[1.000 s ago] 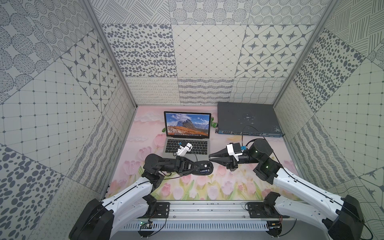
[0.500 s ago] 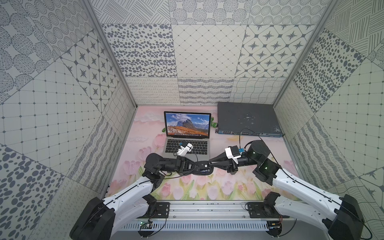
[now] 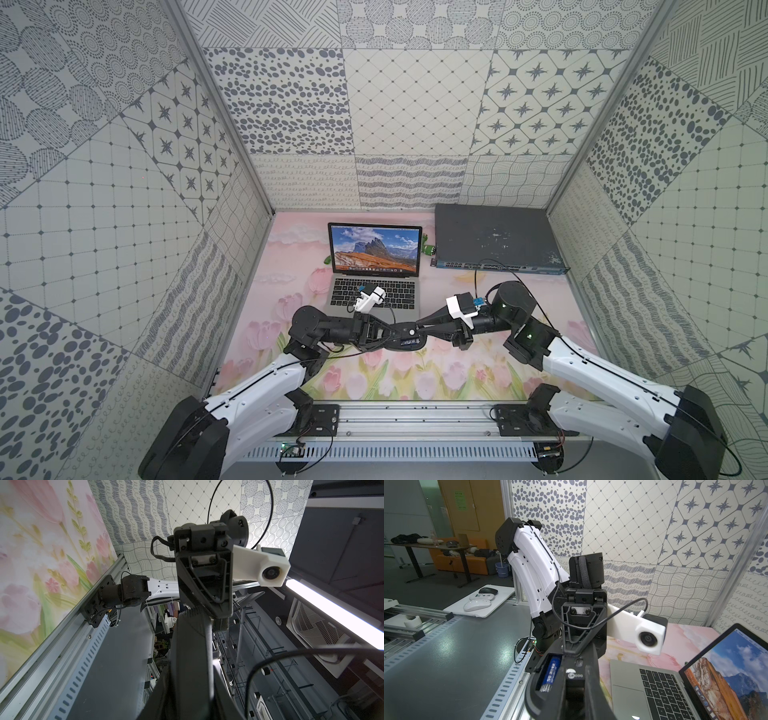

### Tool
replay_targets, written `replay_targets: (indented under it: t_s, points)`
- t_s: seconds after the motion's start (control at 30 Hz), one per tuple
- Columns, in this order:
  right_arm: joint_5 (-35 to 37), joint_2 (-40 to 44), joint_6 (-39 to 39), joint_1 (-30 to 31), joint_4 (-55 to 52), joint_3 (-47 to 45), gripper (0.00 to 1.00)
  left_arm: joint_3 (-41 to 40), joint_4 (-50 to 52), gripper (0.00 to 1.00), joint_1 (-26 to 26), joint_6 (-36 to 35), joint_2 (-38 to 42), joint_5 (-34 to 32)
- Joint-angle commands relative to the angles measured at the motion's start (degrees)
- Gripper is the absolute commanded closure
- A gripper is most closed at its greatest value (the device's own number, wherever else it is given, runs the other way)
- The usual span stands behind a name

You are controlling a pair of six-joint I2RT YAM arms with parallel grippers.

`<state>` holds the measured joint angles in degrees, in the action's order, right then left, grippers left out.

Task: Remove the wireless mouse receiver from the laptop
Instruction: Insert the USB plug into the mouse.

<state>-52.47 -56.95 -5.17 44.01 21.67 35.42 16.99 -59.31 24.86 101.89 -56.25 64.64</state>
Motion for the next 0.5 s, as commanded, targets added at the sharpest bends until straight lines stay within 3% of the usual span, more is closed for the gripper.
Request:
replay_targets:
  t_s: [0.0, 0.47]
  points:
    - [0.33, -0.76, -1.0, 0.07, -0.38, 0.44, 1.0, 0.51, -2.29, 0.78, 0.01, -2.83, 0.66, 0.99]
    - [1.38, 0.91, -3.18, 0.06, -6.62, 0.36, 0.97, 0.74, -3.7, 0.79, -0.12, -2.36, 1.47, 0.99]
